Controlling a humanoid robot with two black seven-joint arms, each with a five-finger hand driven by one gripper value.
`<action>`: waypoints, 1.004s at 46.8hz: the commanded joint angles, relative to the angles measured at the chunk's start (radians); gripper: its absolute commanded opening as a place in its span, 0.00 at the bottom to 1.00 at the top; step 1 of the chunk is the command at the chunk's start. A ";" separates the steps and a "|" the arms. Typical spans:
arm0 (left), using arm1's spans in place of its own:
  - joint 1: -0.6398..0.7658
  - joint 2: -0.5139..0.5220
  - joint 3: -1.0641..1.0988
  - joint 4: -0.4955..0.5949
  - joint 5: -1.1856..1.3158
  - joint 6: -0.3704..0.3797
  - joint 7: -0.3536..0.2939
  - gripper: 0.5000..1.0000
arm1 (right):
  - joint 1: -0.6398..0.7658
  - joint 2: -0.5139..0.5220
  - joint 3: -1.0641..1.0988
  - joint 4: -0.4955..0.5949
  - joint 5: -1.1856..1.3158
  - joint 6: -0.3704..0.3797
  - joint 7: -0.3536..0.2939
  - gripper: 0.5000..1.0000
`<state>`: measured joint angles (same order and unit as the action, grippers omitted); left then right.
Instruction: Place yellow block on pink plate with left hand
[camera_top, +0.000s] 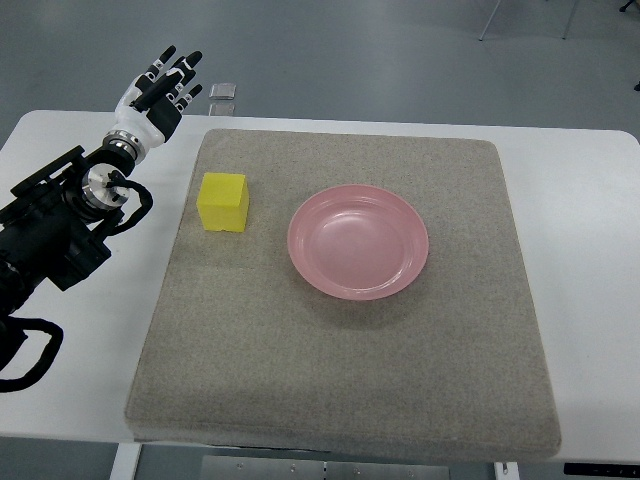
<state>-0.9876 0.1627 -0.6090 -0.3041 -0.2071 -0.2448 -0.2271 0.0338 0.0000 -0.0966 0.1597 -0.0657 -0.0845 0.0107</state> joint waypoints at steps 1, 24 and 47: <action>0.000 0.000 0.000 0.000 0.002 0.001 -0.001 0.98 | 0.000 0.000 0.000 0.000 0.000 0.000 0.000 0.85; 0.001 0.009 0.003 0.000 0.002 0.039 -0.006 0.98 | 0.000 0.000 0.000 0.000 0.000 0.000 0.000 0.85; -0.011 0.054 0.057 -0.026 0.072 0.045 -0.006 0.98 | 0.000 0.000 0.000 0.001 0.000 0.000 0.000 0.85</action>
<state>-0.9914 0.2158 -0.5781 -0.3279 -0.1678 -0.1990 -0.2332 0.0337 0.0000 -0.0967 0.1596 -0.0659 -0.0843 0.0107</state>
